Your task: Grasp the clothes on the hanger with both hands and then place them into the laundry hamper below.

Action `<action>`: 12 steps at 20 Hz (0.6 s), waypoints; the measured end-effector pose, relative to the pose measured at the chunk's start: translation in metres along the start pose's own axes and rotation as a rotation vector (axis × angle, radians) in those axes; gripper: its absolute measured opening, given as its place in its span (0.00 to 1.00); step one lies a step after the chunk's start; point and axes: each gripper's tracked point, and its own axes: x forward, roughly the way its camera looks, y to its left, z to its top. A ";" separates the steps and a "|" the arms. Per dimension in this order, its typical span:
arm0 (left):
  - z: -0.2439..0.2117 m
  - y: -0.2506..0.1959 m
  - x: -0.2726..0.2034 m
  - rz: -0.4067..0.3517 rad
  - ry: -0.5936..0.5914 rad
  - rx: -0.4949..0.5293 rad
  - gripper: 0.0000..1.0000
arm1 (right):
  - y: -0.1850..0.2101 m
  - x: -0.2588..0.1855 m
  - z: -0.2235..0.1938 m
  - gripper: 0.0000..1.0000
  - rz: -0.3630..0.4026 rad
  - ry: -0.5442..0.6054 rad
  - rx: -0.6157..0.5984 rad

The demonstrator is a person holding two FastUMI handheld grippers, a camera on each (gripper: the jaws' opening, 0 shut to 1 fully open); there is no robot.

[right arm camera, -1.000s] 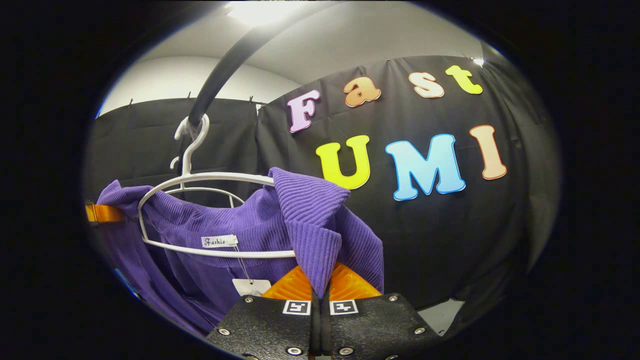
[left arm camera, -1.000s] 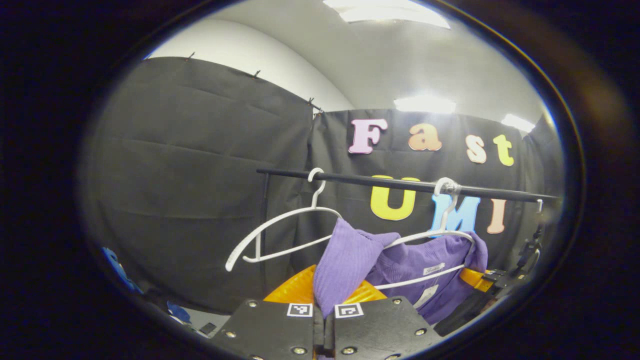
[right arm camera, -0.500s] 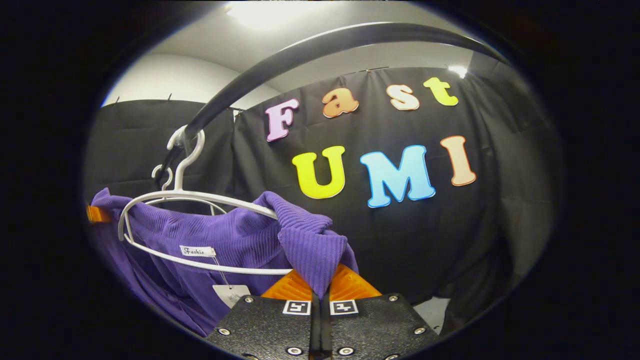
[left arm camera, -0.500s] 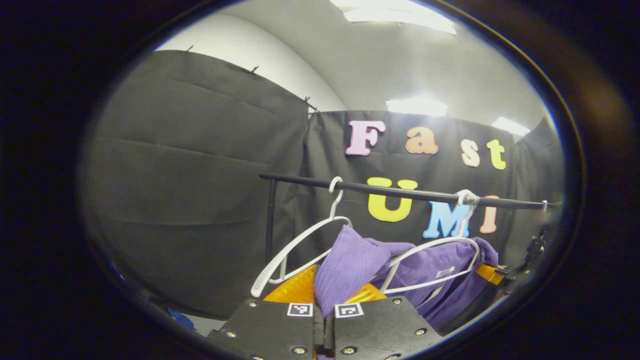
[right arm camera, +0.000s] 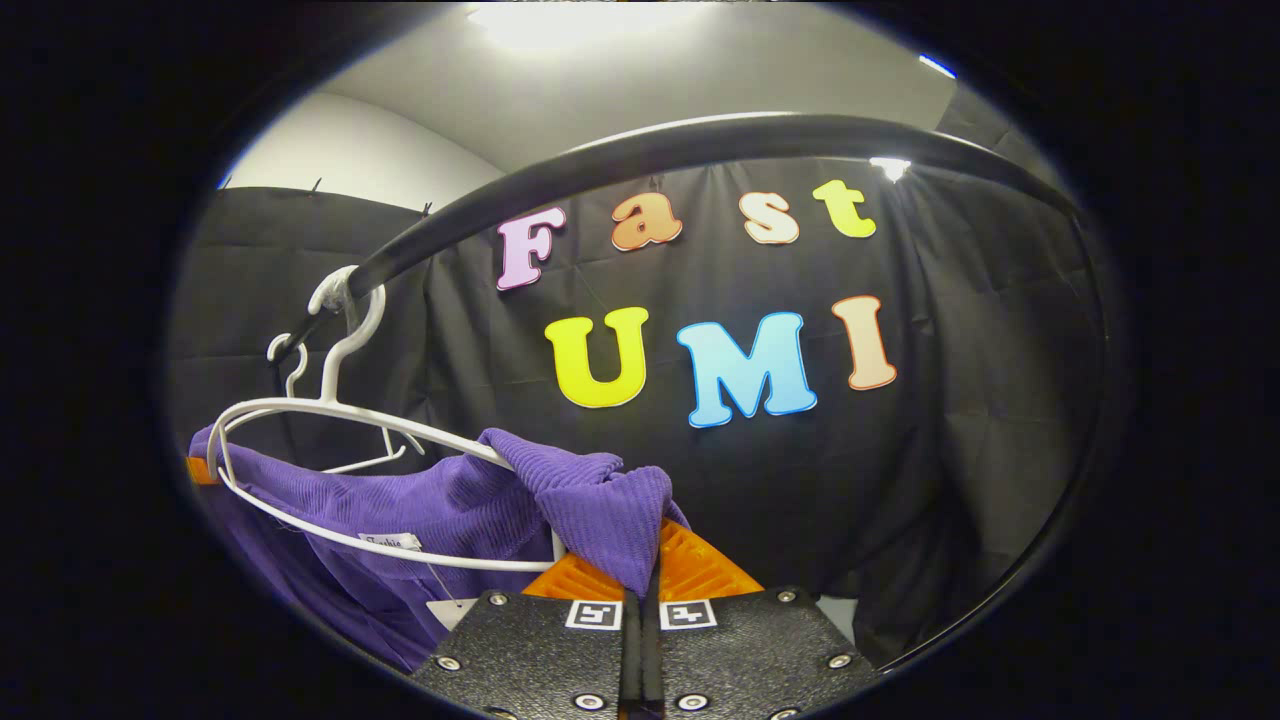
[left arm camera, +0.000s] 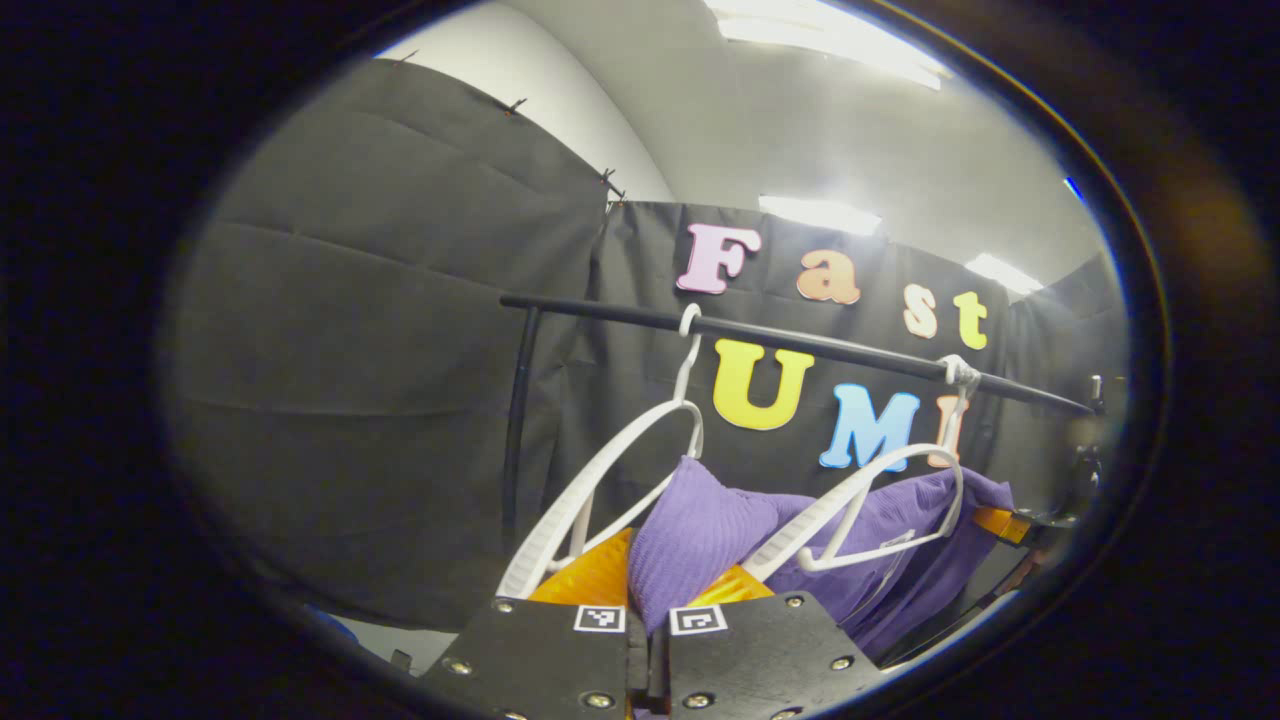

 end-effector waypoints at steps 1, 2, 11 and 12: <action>-0.007 -0.002 -0.002 -0.011 0.003 -0.001 0.01 | -0.003 -0.002 0.001 0.00 -0.012 -0.007 -0.003; -0.012 -0.003 -0.003 -0.021 0.005 0.004 0.01 | -0.005 -0.003 0.003 0.00 -0.019 -0.010 0.001; -0.046 -0.023 -0.016 -0.079 0.055 0.008 0.01 | -0.025 -0.002 0.010 0.00 -0.035 -0.019 0.026; -0.049 -0.028 -0.017 -0.083 0.061 0.012 0.01 | -0.029 0.000 0.011 0.00 -0.035 -0.022 0.028</action>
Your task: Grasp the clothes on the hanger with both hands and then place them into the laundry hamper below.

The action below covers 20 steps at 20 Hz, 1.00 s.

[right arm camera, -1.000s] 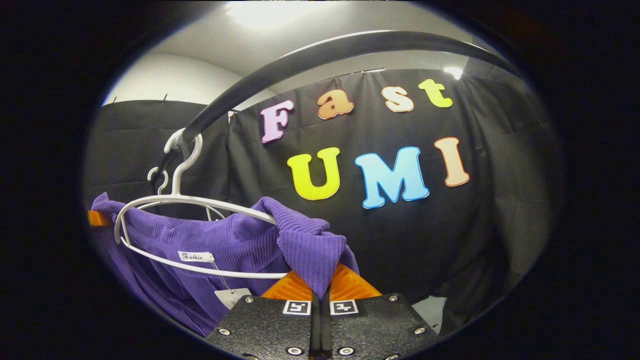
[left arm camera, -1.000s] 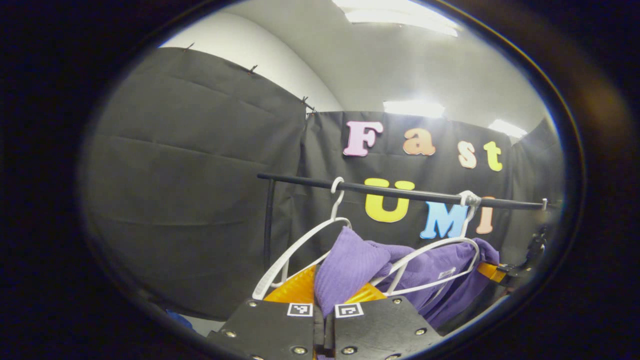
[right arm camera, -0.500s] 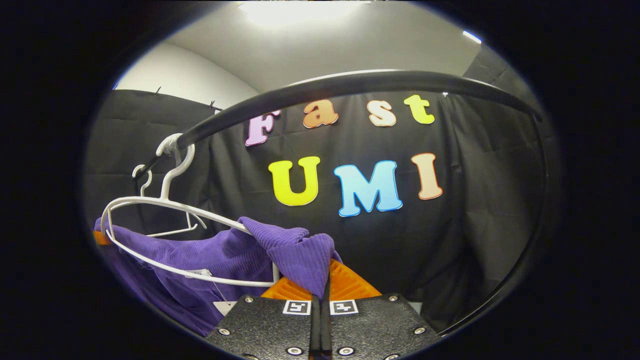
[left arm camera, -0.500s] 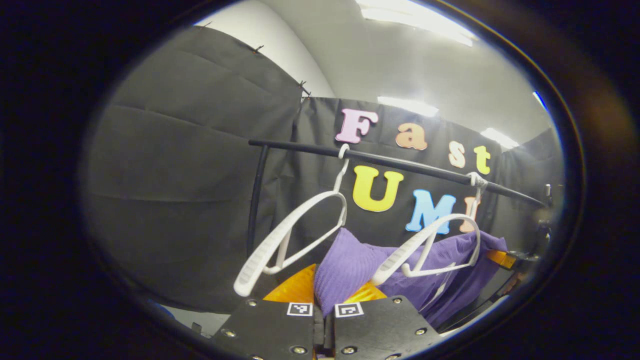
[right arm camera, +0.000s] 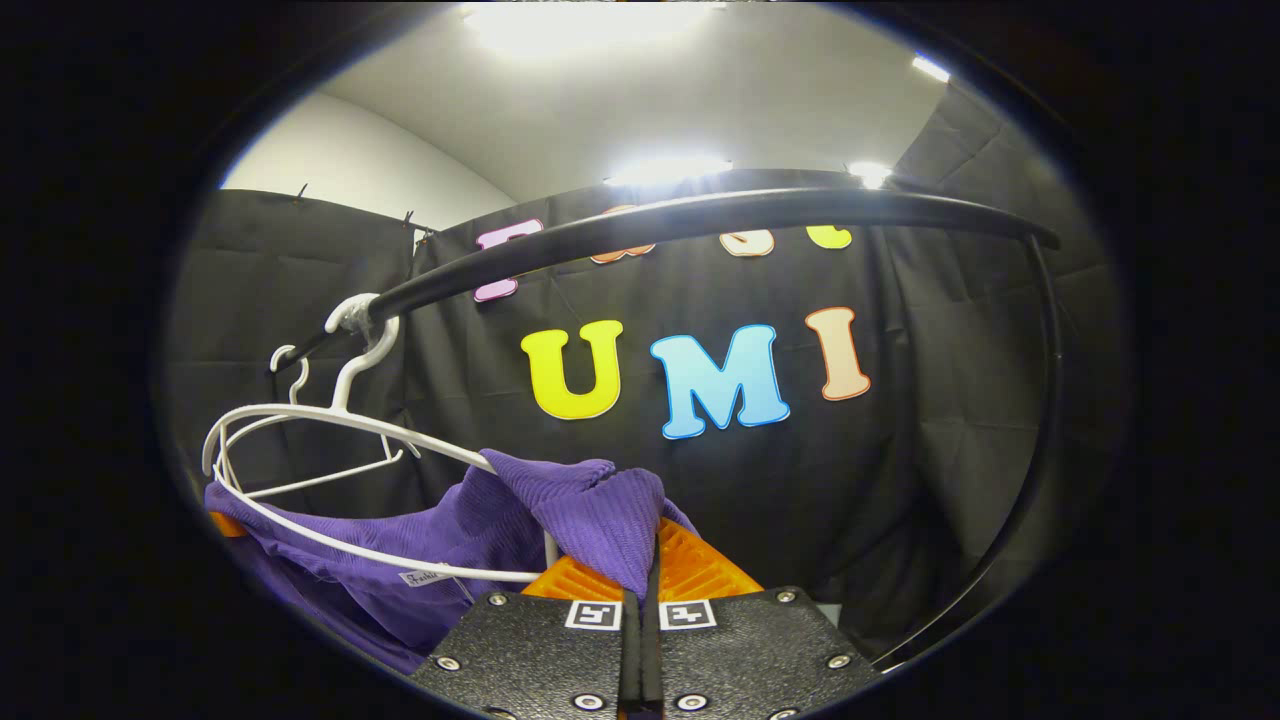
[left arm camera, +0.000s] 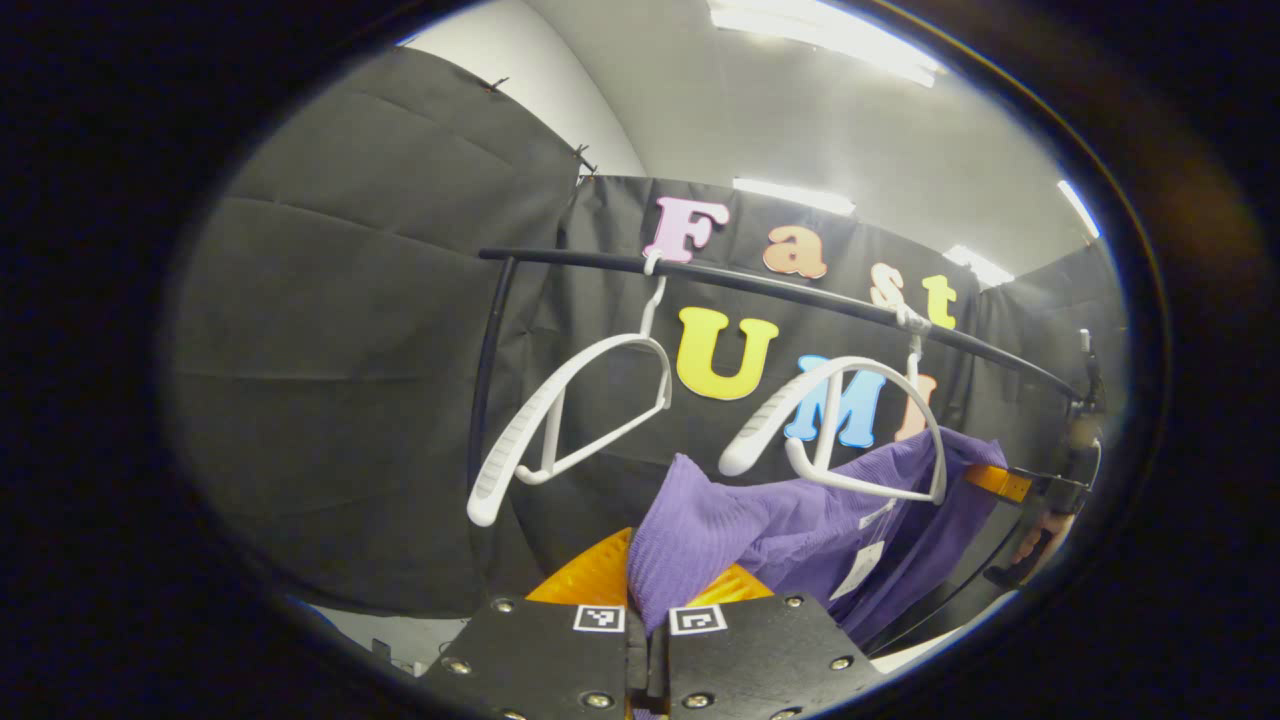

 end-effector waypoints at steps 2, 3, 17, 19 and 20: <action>-0.005 -0.012 -0.007 -0.007 0.010 0.004 0.01 | -0.008 0.005 0.001 0.00 0.000 -0.006 -0.003; -0.008 -0.018 -0.006 -0.010 0.012 0.003 0.01 | -0.012 0.008 0.002 0.00 0.002 -0.008 -0.005; -0.042 -0.099 0.020 0.017 0.046 0.029 0.01 | -0.079 0.051 -0.028 0.00 0.008 0.031 0.018; -0.053 -0.113 0.020 0.030 0.061 0.028 0.01 | -0.086 0.055 -0.038 0.00 0.023 0.049 0.012; -0.058 -0.120 0.020 0.036 0.068 0.029 0.01 | -0.087 0.055 -0.043 0.00 0.032 0.059 0.005</action>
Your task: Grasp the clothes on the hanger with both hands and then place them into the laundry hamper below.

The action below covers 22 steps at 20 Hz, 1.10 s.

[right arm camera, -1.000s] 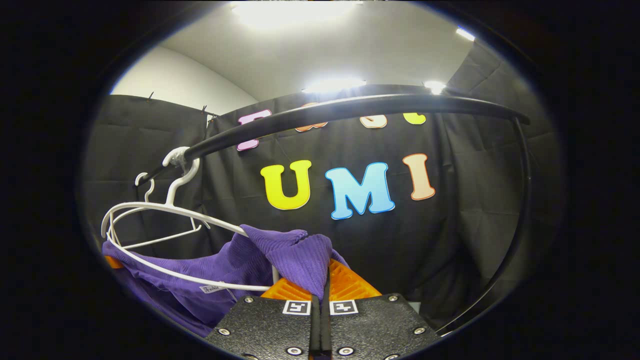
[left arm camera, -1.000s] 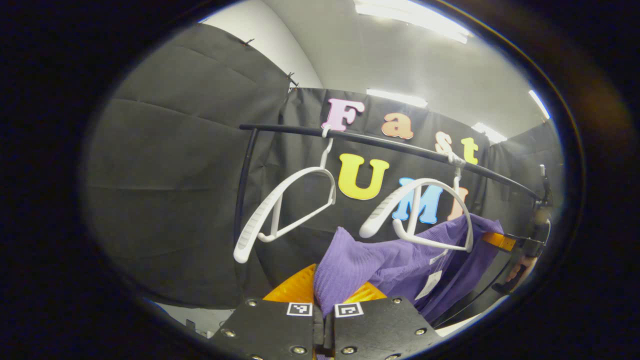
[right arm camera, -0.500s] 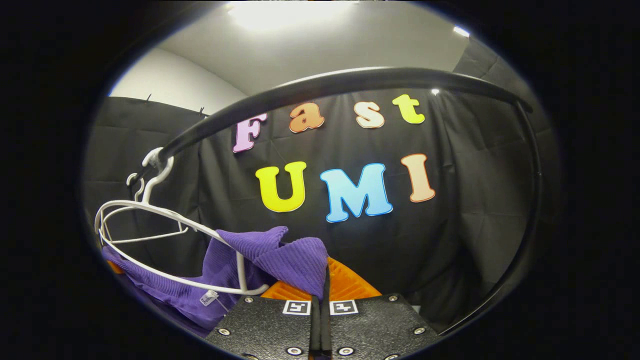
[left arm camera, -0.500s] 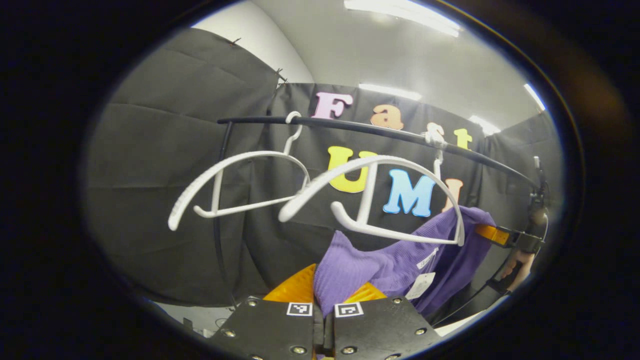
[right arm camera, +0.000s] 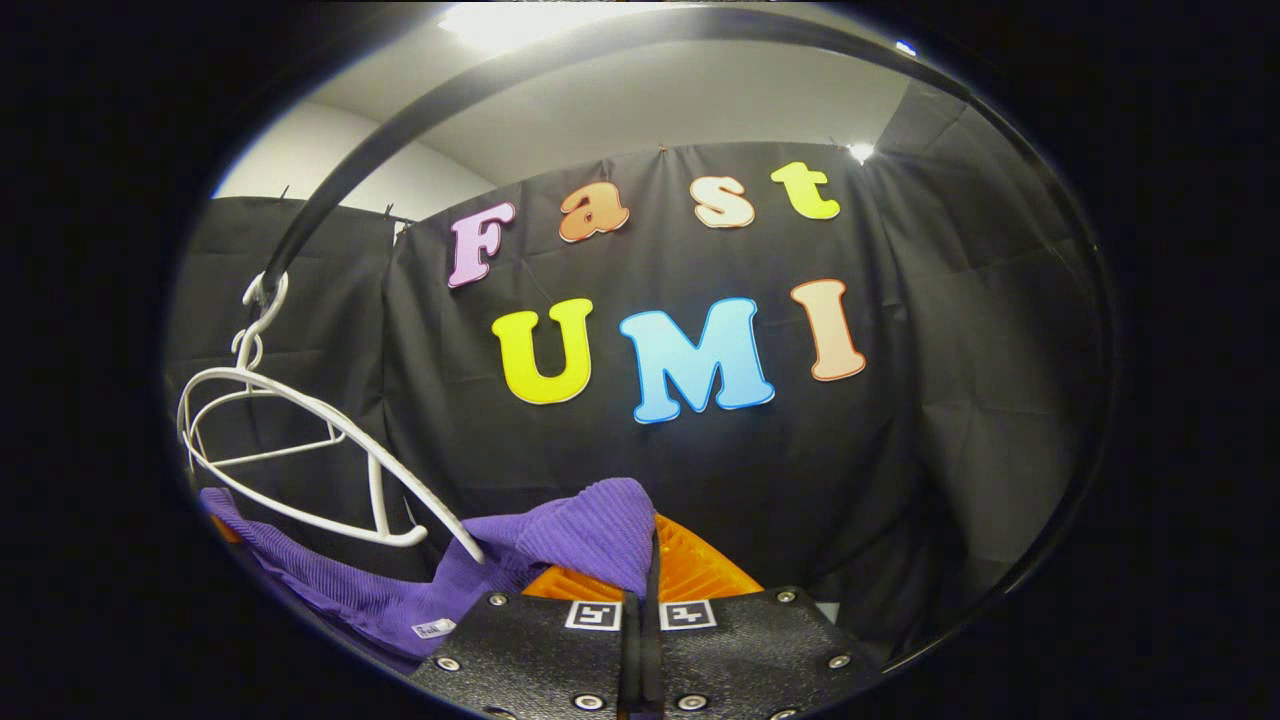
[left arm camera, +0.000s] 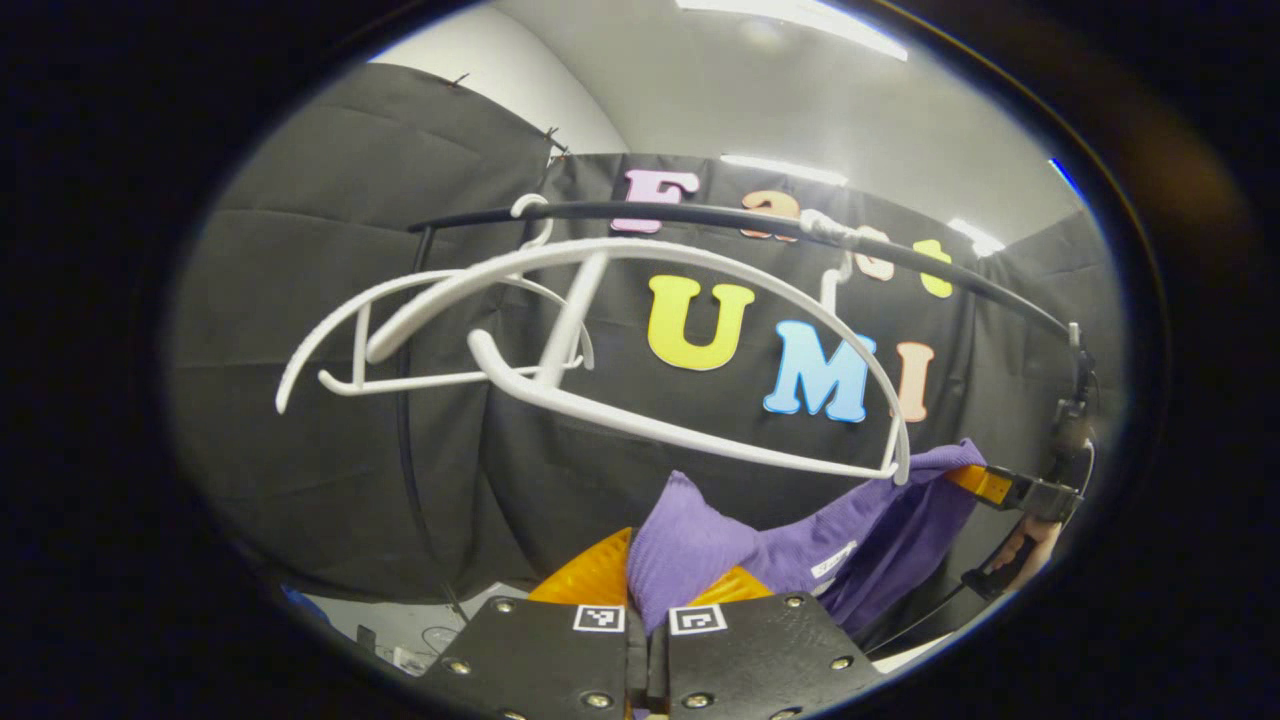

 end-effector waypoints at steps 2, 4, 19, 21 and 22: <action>-0.008 -0.011 0.008 0.005 0.012 0.007 0.06 | -0.007 -0.003 -0.009 0.00 0.019 0.019 -0.007; -0.017 -0.024 0.007 0.005 0.027 0.017 0.06 | -0.015 -0.008 -0.015 0.00 0.033 0.038 -0.010; -0.052 -0.029 -0.042 -0.112 0.101 0.073 0.01 | -0.001 -0.097 -0.041 0.00 0.032 0.128 0.005; -0.055 -0.021 -0.061 -0.131 0.109 0.066 0.01 | 0.010 -0.120 -0.040 0.00 0.021 0.131 0.005; -0.056 -0.017 -0.068 -0.142 0.109 0.060 0.01 | 0.014 -0.131 -0.040 0.00 0.012 0.132 0.000</action>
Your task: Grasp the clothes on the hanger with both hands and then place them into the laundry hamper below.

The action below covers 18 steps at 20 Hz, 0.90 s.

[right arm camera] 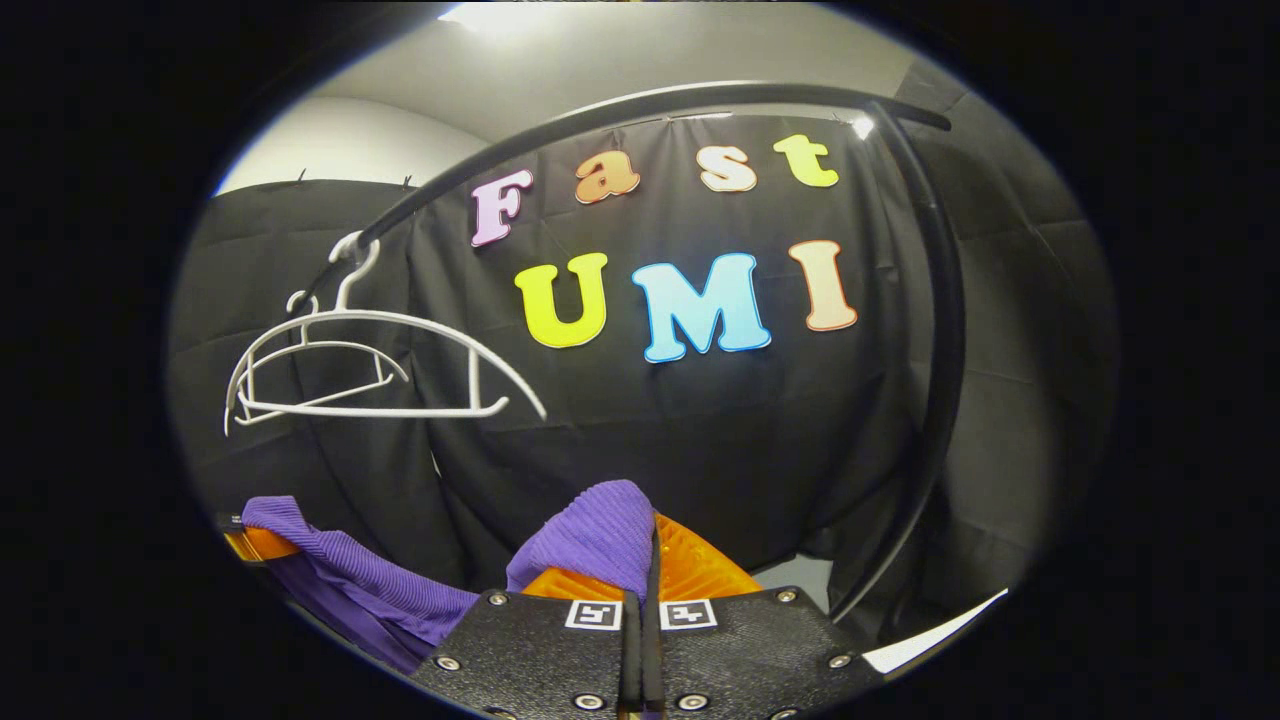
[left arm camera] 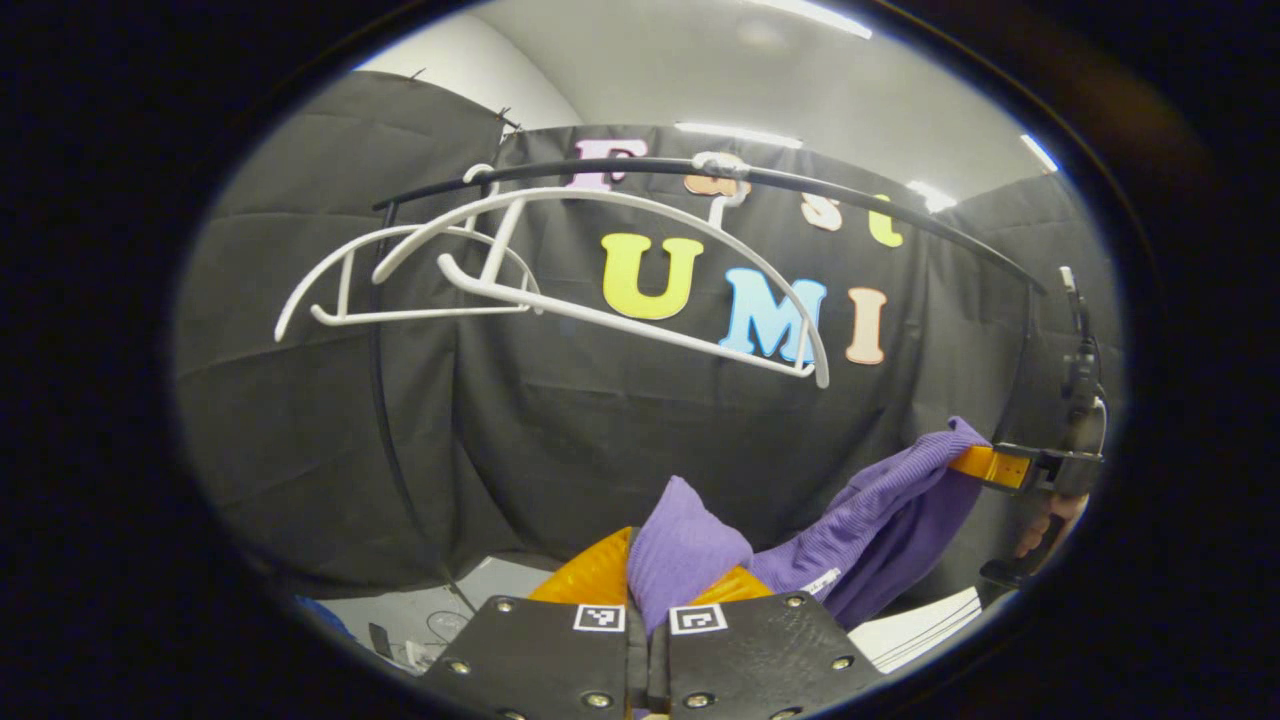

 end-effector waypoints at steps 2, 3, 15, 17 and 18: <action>-0.008 0.007 -0.015 -0.021 0.005 -0.010 0.01 | 0.009 -0.019 -0.008 0.00 -0.015 0.011 -0.003; -0.013 0.011 -0.023 -0.029 0.009 -0.013 0.01 | 0.015 -0.029 -0.012 0.00 -0.020 0.019 0.001; -0.101 0.081 -0.090 -0.023 0.119 0.002 0.01 | 0.085 -0.109 -0.105 0.00 -0.011 0.197 0.025; -0.123 0.091 -0.092 -0.012 0.153 0.009 0.01 | 0.091 -0.111 -0.135 0.00 -0.004 0.261 0.053; -0.135 0.094 -0.092 -0.008 0.172 0.014 0.01 | 0.092 -0.112 -0.152 0.00 -0.003 0.305 0.064</action>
